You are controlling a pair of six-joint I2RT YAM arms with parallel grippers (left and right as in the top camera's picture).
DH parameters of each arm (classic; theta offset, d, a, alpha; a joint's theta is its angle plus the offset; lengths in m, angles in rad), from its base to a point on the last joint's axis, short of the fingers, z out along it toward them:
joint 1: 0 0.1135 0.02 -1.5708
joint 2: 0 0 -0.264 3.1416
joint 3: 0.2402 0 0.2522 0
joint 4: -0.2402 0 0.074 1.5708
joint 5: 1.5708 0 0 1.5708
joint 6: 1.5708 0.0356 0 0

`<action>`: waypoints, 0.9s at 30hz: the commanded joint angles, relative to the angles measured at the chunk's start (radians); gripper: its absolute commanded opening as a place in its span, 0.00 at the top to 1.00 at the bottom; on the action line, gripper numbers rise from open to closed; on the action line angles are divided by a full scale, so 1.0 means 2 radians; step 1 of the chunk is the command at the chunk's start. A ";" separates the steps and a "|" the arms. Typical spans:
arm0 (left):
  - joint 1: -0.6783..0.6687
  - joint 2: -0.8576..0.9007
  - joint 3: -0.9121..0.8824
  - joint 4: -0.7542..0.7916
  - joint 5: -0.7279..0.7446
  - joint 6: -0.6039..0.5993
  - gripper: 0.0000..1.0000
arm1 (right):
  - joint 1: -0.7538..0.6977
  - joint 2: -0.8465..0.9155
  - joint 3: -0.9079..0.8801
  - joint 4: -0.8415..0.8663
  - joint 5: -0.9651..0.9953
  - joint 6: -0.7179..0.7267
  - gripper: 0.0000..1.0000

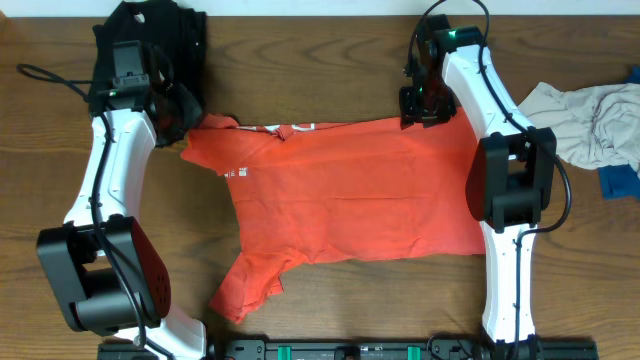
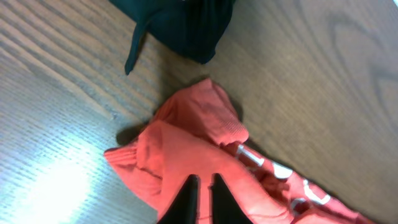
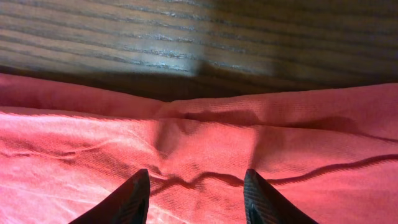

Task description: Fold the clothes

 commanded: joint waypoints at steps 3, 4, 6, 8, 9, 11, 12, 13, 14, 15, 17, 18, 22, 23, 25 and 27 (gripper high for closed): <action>0.004 -0.011 0.002 -0.021 -0.006 0.008 0.78 | 0.000 -0.011 -0.010 0.006 0.001 0.007 0.53; 0.004 -0.011 0.002 -0.025 -0.006 0.008 0.72 | 0.000 -0.011 -0.012 0.008 0.001 0.007 0.53; 0.003 -0.011 0.002 -0.032 -0.006 0.009 0.60 | 0.000 -0.011 -0.013 0.008 0.001 0.007 0.54; 0.003 -0.011 0.002 -0.041 -0.002 0.026 0.55 | 0.000 -0.011 -0.013 0.008 0.001 0.007 0.54; 0.003 -0.011 0.002 -0.045 0.001 0.037 0.55 | 0.001 -0.011 -0.013 0.008 0.001 0.007 0.55; 0.003 -0.011 0.002 -0.057 0.011 0.061 0.53 | 0.000 -0.011 -0.013 0.008 0.001 0.007 0.52; 0.003 -0.011 0.002 -0.066 0.014 0.067 0.50 | 0.000 -0.011 -0.013 0.008 0.001 0.007 0.50; 0.003 -0.011 0.002 -0.073 0.015 0.067 0.49 | 0.000 -0.011 -0.013 0.008 0.001 0.007 0.50; 0.003 -0.012 0.002 -0.083 0.017 0.067 0.48 | 0.000 -0.011 -0.013 0.008 0.001 0.007 0.48; 0.003 -0.013 0.002 -0.094 0.020 0.067 0.46 | 0.000 -0.011 -0.013 0.008 0.001 0.007 0.46; 0.003 -0.014 0.002 -0.116 0.027 0.066 0.36 | 0.000 -0.011 -0.013 0.006 0.001 0.007 0.39; 0.003 -0.014 0.002 -0.129 0.028 0.067 0.27 | 0.001 -0.011 -0.013 0.006 0.001 0.007 0.37; 0.003 -0.014 0.002 -0.175 0.029 0.067 0.10 | 0.002 -0.011 -0.013 0.006 -0.004 0.007 0.26; 0.003 -0.014 0.002 -0.184 0.029 0.069 0.07 | 0.002 -0.011 -0.013 0.006 -0.008 0.007 0.23; 0.003 -0.013 0.000 -0.188 0.029 0.082 0.05 | 0.002 -0.011 -0.013 0.008 -0.019 0.006 0.21; 0.003 -0.011 -0.005 -0.187 0.030 0.087 0.05 | 0.002 -0.011 -0.013 0.009 -0.028 0.006 0.19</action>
